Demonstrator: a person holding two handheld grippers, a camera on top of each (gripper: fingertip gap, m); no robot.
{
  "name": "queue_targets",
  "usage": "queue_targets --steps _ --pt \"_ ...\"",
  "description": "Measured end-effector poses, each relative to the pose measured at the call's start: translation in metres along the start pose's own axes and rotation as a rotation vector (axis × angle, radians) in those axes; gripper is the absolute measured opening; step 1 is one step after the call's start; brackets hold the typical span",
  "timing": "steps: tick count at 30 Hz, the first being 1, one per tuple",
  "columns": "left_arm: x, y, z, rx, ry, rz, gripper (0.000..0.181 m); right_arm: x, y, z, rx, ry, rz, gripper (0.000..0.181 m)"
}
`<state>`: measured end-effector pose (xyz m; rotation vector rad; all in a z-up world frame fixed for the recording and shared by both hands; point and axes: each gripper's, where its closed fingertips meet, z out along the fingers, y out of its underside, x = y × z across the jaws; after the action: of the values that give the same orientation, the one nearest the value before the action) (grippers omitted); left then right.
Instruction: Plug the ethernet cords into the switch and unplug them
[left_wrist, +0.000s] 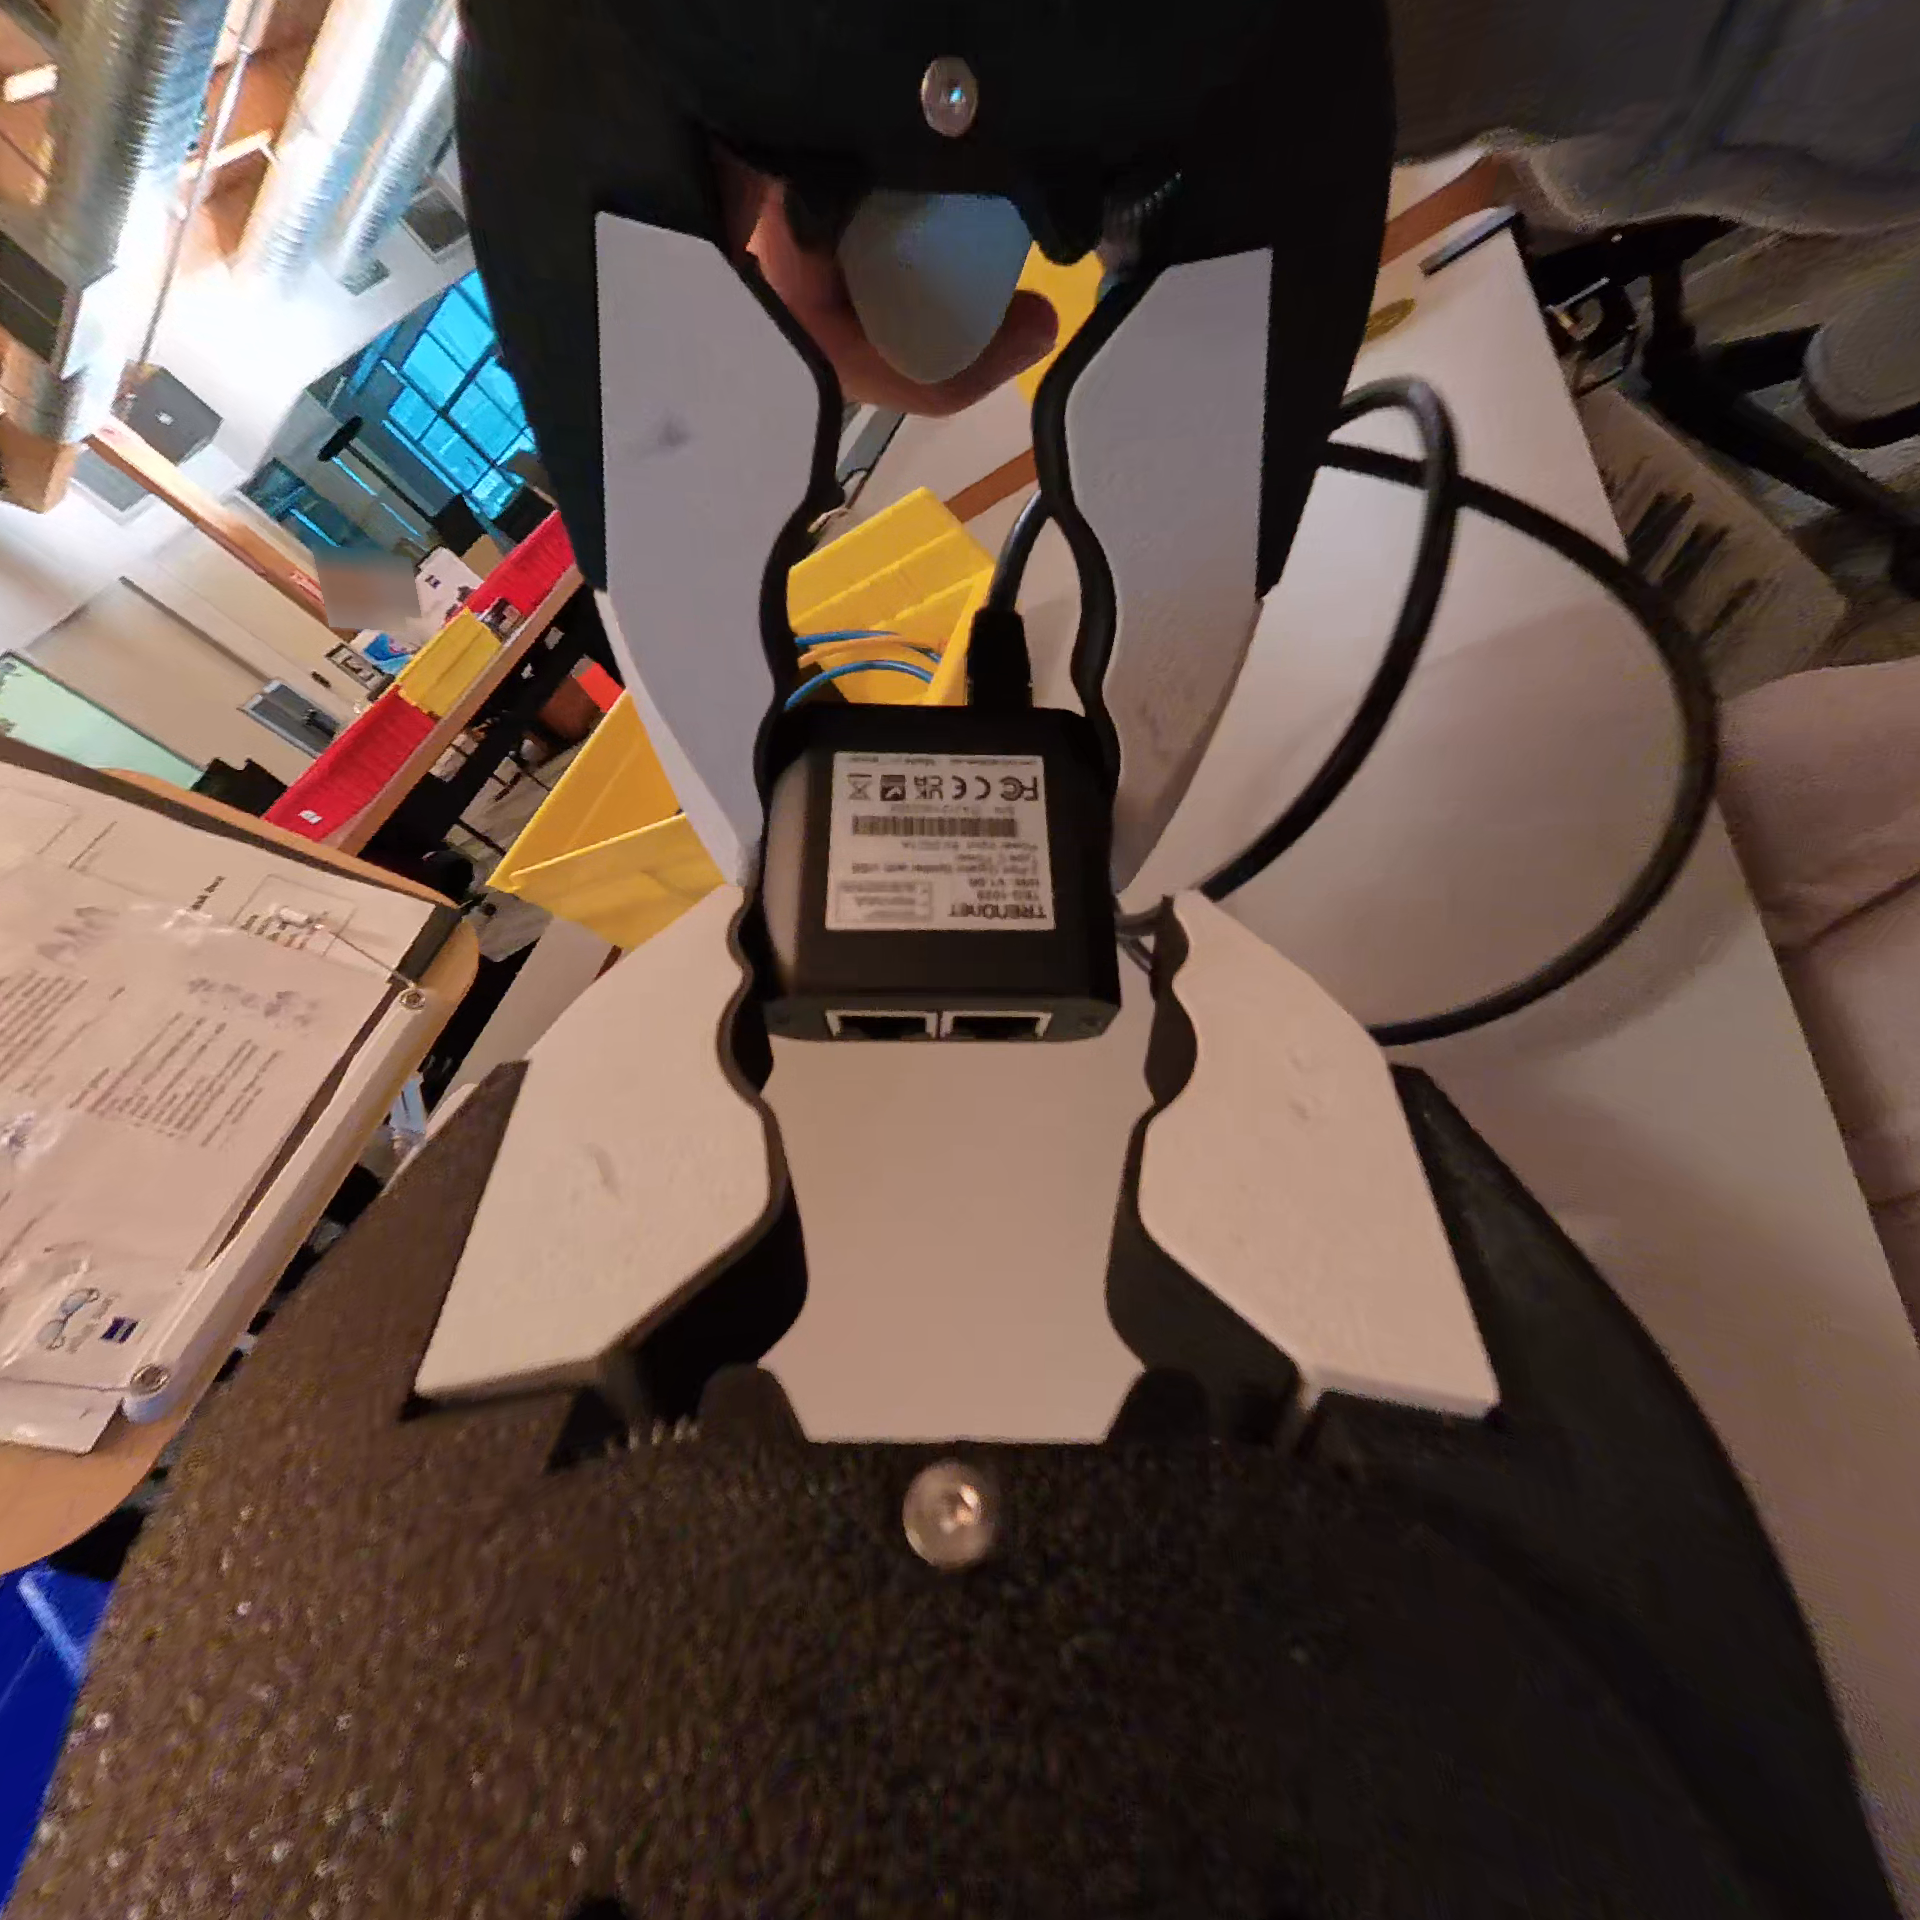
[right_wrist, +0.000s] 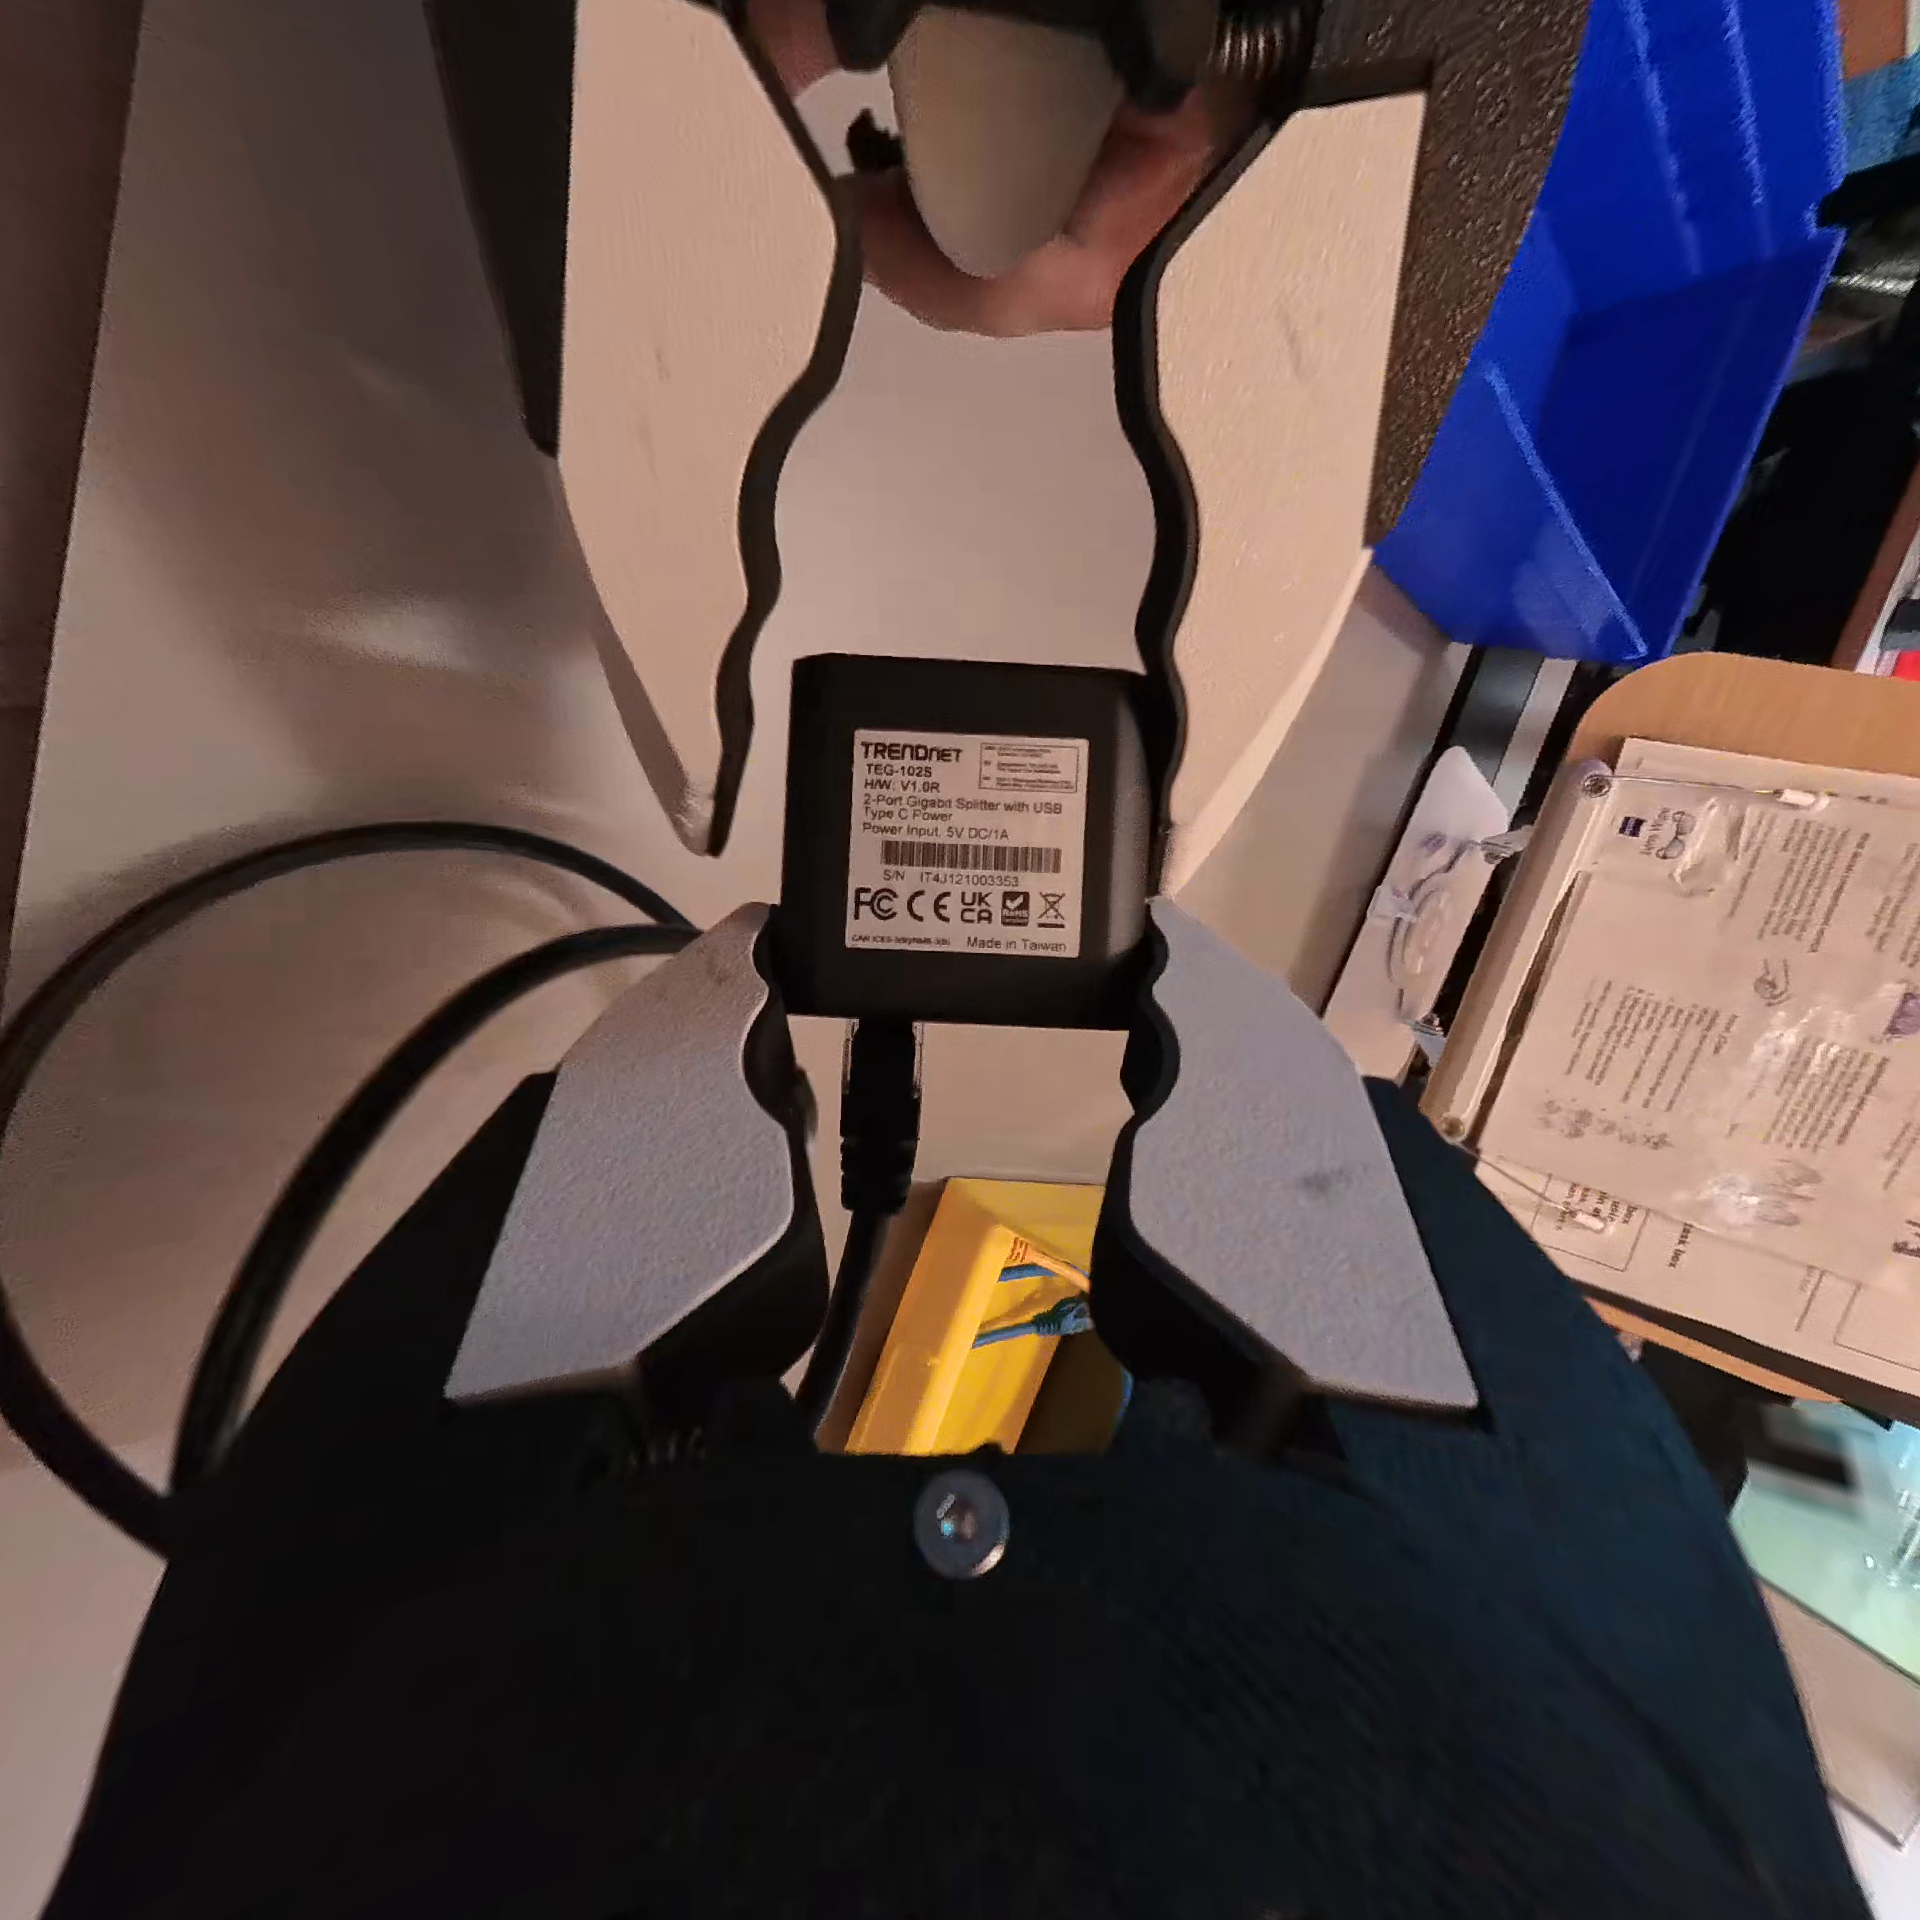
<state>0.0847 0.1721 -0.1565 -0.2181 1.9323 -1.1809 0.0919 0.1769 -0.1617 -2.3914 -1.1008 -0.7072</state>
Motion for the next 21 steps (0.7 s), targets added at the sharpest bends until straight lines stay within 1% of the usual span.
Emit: queue_targets --steps 2,5,9,13,21 --pt "-0.004 0.001 0.000 -0.004 -0.028 0.006 0.062 0.001 -0.001 0.001 0.007 0.001 -0.003 0.062" --pt "-0.005 0.004 0.002 0.003 -0.039 -0.006 0.062 0.001 -0.001 0.000 0.014 -0.001 -0.002 0.062" --pt "-0.003 0.023 0.012 -0.074 -0.054 -0.027 0.062 -0.003 -0.004 0.000 0.049 -0.031 0.000 0.062" --pt "-0.001 0.025 0.015 -0.059 -0.043 -0.069 0.062 -0.005 -0.001 0.002 0.047 -0.046 0.007 0.062" --pt "-0.007 0.004 0.000 0.094 -0.013 -0.127 0.062 0.002 -0.012 -0.007 0.288 -0.039 0.102 0.062"
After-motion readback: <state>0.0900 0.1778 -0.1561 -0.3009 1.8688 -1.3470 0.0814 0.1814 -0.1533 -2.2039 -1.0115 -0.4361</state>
